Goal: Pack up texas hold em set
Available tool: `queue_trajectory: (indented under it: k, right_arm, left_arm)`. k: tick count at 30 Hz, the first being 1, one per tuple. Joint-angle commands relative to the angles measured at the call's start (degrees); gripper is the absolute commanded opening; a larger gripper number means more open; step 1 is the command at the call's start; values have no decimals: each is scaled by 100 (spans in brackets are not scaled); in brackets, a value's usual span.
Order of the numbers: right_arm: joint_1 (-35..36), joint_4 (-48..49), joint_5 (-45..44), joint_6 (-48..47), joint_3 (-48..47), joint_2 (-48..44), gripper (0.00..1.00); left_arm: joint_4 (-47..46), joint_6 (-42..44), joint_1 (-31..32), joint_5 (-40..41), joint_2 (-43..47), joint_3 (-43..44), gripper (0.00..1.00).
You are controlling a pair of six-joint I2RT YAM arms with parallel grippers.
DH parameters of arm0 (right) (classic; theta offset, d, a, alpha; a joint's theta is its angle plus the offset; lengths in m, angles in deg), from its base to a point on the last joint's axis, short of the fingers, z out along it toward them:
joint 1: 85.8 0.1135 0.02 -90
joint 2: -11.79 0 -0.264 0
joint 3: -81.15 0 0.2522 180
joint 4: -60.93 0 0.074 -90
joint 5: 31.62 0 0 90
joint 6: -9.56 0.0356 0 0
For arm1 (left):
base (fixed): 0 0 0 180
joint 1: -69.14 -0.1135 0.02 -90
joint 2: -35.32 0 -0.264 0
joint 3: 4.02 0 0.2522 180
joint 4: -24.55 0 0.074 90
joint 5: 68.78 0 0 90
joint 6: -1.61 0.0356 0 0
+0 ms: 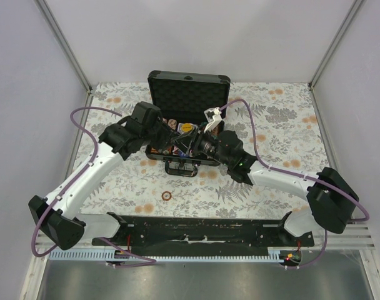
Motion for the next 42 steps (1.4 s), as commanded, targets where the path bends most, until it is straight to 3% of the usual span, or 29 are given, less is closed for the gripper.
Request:
queue_trajectory:
  k: [1, 9, 18, 20, 23, 25, 32, 38, 42]
  right_arm:
    - [-8, 401, -496, 75, -282, 96, 44]
    - [-8, 471, -770, 58, -317, 219, 33]
    - [1, 349, -911, -65, -379, 228, 1]
    - [-8, 42, -964, -100, -457, 184, 0]
    - [1, -503, -780, -319, -686, 131, 0]
    - [-8, -627, -560, -451, -713, 122, 0]
    - [1, -1899, 318, -1583, -1309, 385, 0]
    - [-17, -3710, 1285, -3104, -2635, 1456, 0]
    - [-17, -4309, 1182, -3904, -3322, 2107, 0]
  left_arm:
    - [-151, -429, 28, -370, 283, -99, 27]
    - [-274, -632, 28, -493, 353, -248, 27]
    - [-274, -685, 20, -493, 389, -319, 32]
    - [-274, -659, -7, -493, 354, -292, 38]
    - [-221, -571, -138, -668, 275, -231, 62]
    - [-221, -448, -305, -695, 231, -196, 71]
    - [121, 359, -1245, -274, 230, -3, 74]
    - [657, 1387, -1896, 429, 607, -274, 75]
    - [1000, 1881, -2037, 878, 941, -625, 75]
